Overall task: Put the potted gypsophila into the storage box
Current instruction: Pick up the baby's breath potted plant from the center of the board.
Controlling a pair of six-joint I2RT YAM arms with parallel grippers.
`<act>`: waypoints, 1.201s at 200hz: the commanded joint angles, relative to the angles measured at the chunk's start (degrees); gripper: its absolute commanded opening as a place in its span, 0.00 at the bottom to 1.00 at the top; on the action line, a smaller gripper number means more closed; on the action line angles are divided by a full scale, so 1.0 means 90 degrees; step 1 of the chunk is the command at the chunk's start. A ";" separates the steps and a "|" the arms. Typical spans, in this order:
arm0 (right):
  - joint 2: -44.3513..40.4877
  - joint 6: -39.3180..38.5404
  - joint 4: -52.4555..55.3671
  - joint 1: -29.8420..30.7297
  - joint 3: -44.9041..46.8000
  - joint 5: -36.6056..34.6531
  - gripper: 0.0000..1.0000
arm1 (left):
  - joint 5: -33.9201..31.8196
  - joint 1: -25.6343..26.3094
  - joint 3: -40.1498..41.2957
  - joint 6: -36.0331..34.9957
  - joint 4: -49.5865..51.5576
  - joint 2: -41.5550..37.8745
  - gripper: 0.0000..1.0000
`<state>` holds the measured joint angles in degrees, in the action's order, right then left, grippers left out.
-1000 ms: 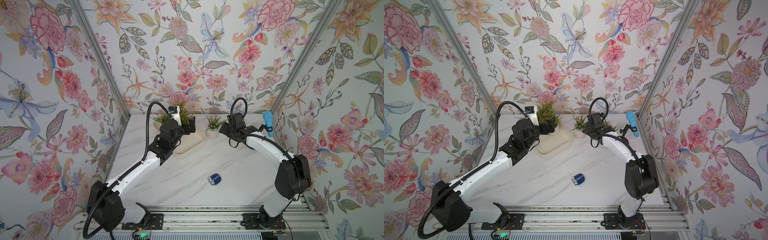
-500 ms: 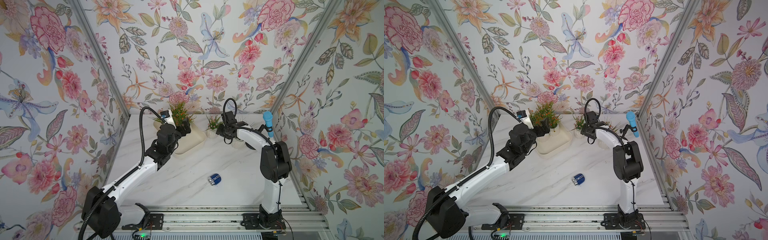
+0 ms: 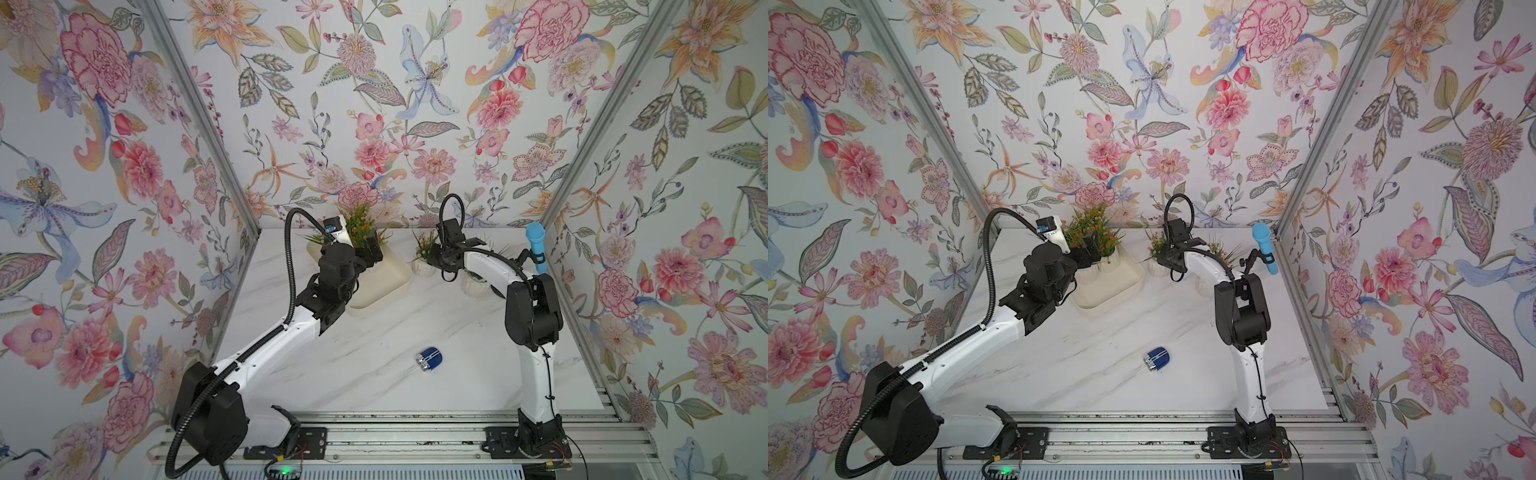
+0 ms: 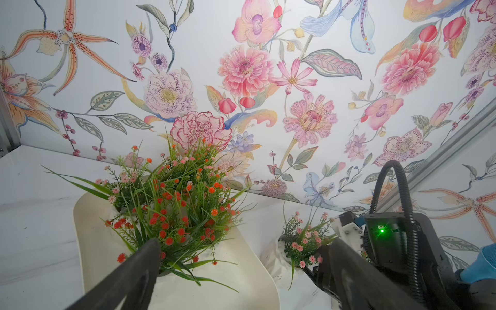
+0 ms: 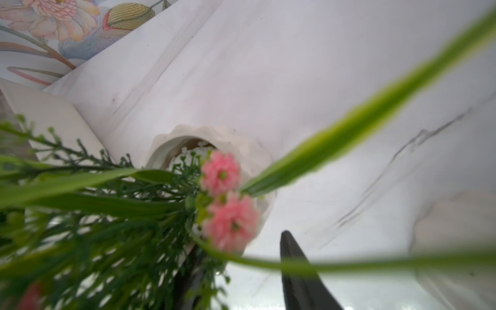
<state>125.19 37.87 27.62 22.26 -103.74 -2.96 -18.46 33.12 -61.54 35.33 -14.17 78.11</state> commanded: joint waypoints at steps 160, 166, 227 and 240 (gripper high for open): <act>0.0861 -0.0661 0.0777 -0.0093 -0.1061 -0.0432 0.17 | -0.0259 0.0021 -0.0052 0.0475 -0.0224 0.0187 1.00; 0.0862 -0.0679 0.0785 -0.0094 -0.1056 -0.0440 0.16 | -0.0249 0.0019 -0.0064 0.0478 -0.0222 0.0197 1.00; 0.0770 -0.1129 0.0828 -0.0114 -0.1131 -0.0305 0.00 | -0.0198 0.0104 -0.0187 0.0545 -0.0158 0.0371 1.00; 0.0694 -0.1357 0.0812 -0.0096 -0.1222 -0.0226 0.00 | -0.0210 0.0151 -0.0229 0.0538 -0.0167 0.0432 1.00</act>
<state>131.26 29.43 31.79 21.71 -113.01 -5.58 -20.12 33.52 -61.71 39.16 -15.25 80.75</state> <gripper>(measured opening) 0.114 0.996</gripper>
